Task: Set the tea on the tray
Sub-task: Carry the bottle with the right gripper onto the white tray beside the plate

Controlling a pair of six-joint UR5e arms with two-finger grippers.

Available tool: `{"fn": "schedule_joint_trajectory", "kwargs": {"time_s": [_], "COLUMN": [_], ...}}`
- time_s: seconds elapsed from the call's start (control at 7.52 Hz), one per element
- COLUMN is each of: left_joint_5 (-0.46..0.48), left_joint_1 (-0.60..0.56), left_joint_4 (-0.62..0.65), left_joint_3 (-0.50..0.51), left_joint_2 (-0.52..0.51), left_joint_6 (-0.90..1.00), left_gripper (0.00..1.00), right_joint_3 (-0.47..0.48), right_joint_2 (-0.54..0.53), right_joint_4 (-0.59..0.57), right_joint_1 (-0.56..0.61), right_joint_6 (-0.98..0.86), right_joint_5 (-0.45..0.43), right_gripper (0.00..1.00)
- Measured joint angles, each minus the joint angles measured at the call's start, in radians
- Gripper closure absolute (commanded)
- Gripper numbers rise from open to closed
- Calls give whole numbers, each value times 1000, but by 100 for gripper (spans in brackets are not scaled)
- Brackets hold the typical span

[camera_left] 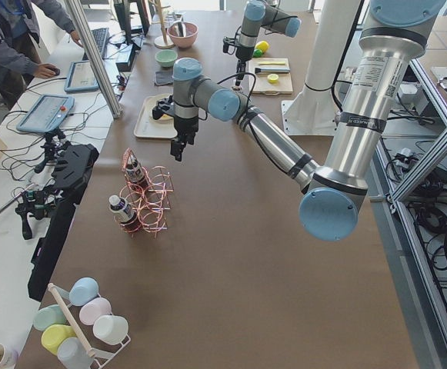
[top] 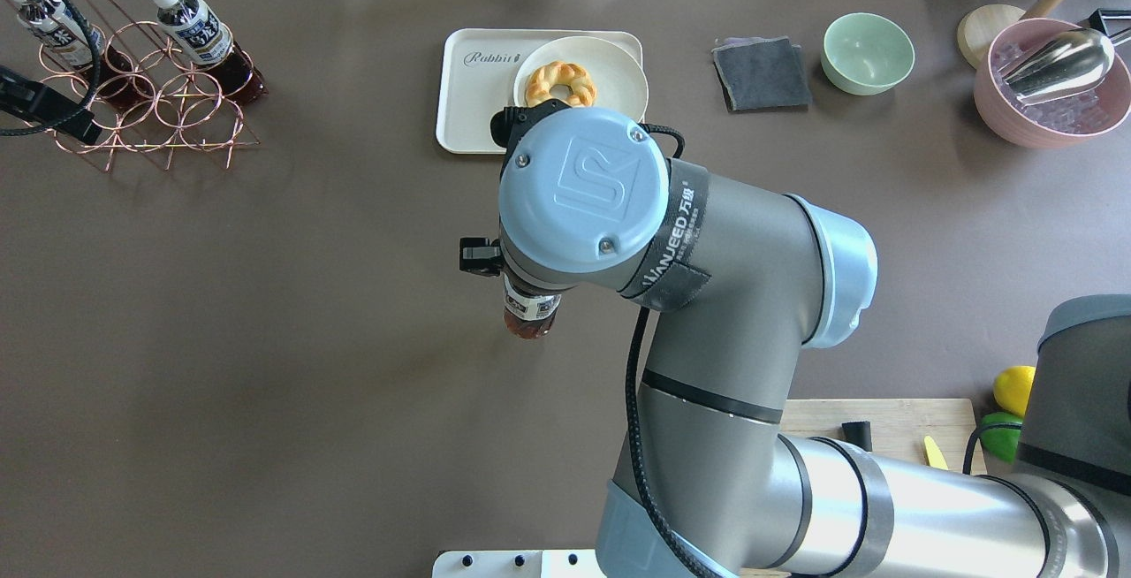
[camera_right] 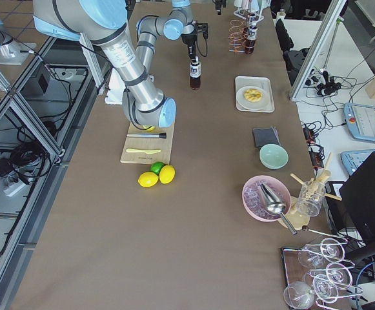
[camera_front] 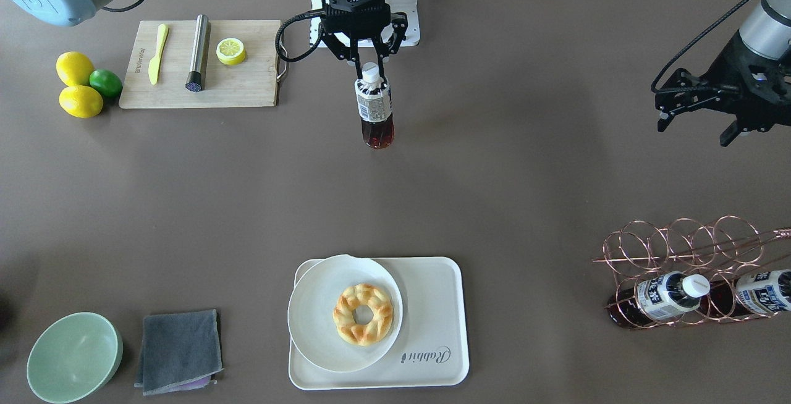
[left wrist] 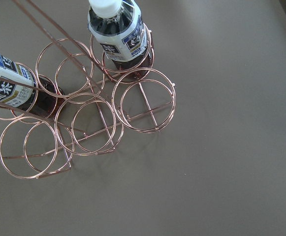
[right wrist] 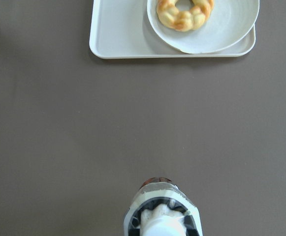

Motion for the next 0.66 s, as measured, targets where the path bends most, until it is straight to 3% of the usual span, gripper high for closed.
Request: {"fn": "schedule_joint_trajectory", "kwargs": {"time_s": [0.4,0.66], "left_joint_5": [-30,-35], "left_joint_1": [-2,-14], "left_joint_4": [-67,-75], "left_joint_3": [26,22], "left_joint_2": [28,61], "left_joint_6": [3,18], "left_gripper": [3,3], "right_joint_3": [-196,-481], "right_joint_2": [157,280], "right_joint_4": [8,149], "right_joint_1": [137,224], "right_joint_6": [-70,-110], "right_joint_5": [51,83], "right_gripper": [100,100]}}
